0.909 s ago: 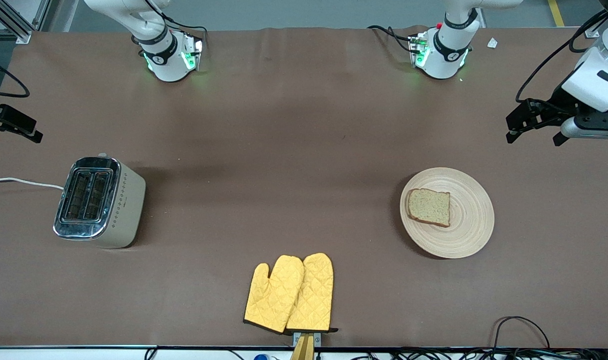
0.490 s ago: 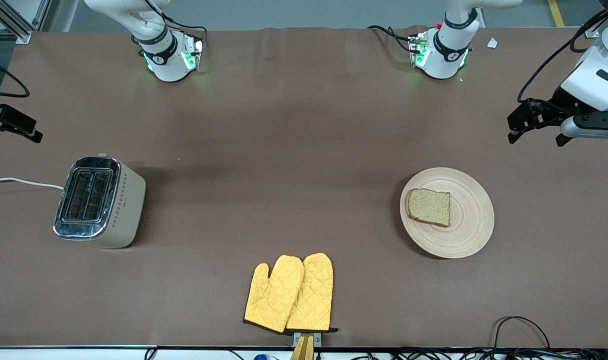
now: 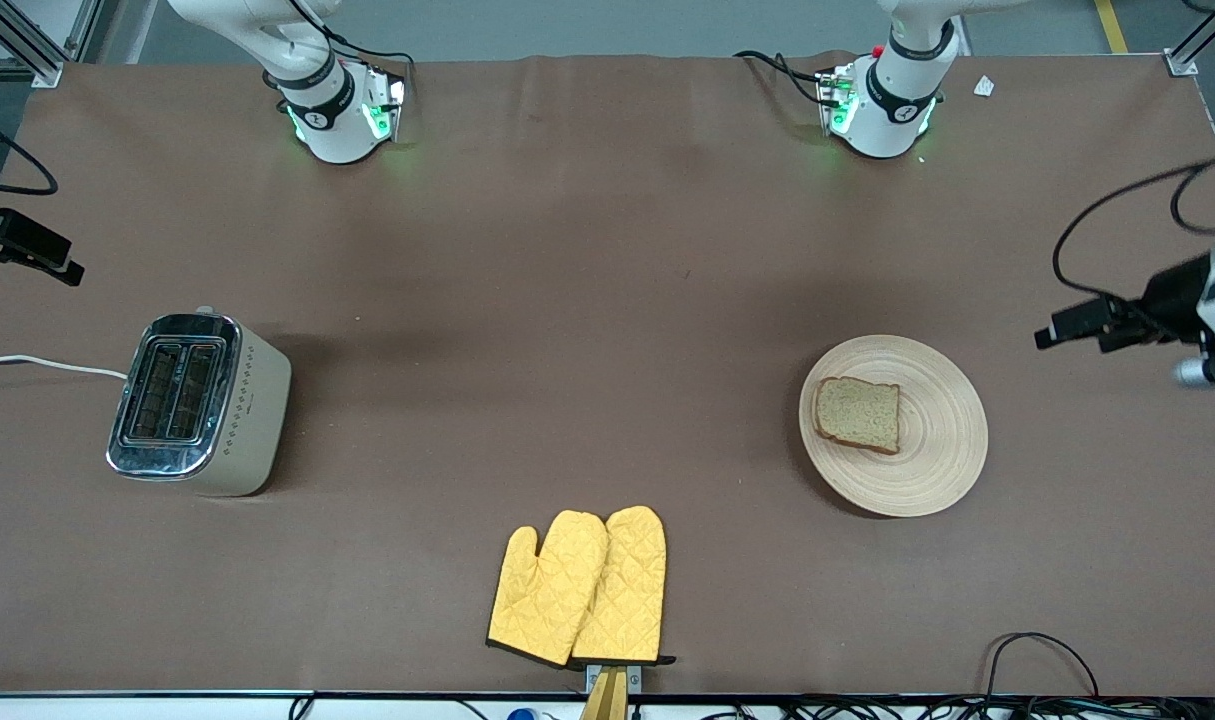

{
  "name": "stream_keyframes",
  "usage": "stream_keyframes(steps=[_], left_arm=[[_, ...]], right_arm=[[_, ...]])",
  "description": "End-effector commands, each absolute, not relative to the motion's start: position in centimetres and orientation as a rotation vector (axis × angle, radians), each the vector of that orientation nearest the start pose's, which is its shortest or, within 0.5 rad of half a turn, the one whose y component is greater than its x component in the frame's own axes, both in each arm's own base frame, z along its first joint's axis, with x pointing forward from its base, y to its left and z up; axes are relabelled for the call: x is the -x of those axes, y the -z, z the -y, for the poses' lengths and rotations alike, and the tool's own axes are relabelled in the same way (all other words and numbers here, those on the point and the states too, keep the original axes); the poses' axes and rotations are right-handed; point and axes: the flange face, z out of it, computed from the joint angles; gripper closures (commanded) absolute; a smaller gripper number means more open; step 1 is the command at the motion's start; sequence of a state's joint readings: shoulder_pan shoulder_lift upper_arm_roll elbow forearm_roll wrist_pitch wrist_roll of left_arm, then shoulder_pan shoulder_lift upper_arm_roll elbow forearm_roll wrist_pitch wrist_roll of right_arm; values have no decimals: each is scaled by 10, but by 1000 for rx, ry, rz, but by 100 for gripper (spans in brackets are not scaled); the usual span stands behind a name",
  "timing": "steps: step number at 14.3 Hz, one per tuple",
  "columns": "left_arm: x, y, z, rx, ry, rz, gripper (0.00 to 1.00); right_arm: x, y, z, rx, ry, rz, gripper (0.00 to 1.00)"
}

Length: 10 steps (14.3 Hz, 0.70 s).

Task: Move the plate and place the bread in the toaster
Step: 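Reach the left gripper toward the rim of the wooden plate, then grip the wooden plate rim with the left gripper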

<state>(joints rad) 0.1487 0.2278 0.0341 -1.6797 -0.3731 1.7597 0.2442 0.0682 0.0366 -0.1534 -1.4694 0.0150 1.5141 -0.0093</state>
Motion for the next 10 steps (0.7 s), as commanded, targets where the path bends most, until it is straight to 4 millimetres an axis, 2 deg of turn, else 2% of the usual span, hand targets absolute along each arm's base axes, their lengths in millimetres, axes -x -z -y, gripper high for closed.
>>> stream_keyframes(steps=[1,3,4,5,7,10], left_arm=[[-636,-350,-149,3706,-171,29,0],[-640,-272,-185,3821,-166,-24,0],[-639,-240,-197,3868,-146,-60,0],[-639,-215,-199,3901,-144,-79,0],[-635,-186,-196,3945,-167,-64,0],[-636,-162,-183,4003,-166,-50,0]], right_arm=[[-559,-649,45,3137,18,-131,0],[-559,-649,45,3137,18,-131,0],[-559,-649,45,3137,18,-131,0],[-559,-649,45,3137,18,-131,0],[-559,-648,45,3137,15,-131,0],[-559,-648,45,3137,15,-131,0]])
